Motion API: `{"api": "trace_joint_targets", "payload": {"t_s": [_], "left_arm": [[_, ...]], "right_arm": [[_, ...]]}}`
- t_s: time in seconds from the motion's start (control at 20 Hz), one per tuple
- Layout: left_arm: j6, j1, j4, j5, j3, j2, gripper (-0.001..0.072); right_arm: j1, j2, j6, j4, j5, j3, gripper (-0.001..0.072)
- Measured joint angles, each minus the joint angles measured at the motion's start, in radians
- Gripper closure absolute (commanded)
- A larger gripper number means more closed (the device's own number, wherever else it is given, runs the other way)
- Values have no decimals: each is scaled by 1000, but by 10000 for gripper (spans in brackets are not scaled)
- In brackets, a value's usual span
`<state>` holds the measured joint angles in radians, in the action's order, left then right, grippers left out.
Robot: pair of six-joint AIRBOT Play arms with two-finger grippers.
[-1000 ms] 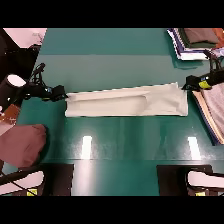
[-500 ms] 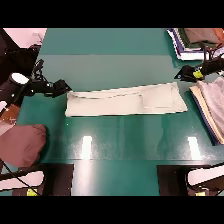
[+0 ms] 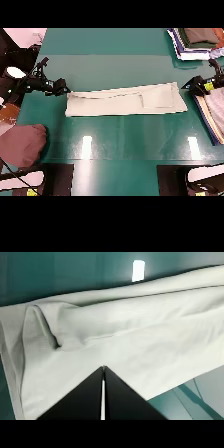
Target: Fold the shirts.
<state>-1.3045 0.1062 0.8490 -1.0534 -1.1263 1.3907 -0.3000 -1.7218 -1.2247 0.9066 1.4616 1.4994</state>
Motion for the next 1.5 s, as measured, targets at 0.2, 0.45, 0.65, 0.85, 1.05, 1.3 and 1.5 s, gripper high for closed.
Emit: {"api": "trace_joint_targets", "payload": {"t_s": [0.2, 0.45, 0.65, 0.85, 1.05, 1.3, 1.5], "left_arm": [[13, 0, -3, -19, -3, 0, 676], [16, 0, -14, -45, -3, 0, 676], [14, -1, -22, -62, -3, 0, 676], [4, -48, -24, -69, -3, 0, 677], [-15, -146, -23, -38, -24, 5, 678], [-45, -306, -1, 7, -188, 89, 678], [-65, -438, 6, 26, -370, 239, 678]], "right_arm": [[-41, -5, 60, -33, -33, -73, 52], [-39, -63, 103, -63, -36, -103, 52], [-4, -110, 130, -122, -16, -107, 119], [46, -131, 166, -117, -31, -105, 631], [67, -135, 182, -110, -10, -51, 697], [106, -122, 122, -122, 130, 100, 697], [181, -49, 32, -127, 176, 217, 698]]}}
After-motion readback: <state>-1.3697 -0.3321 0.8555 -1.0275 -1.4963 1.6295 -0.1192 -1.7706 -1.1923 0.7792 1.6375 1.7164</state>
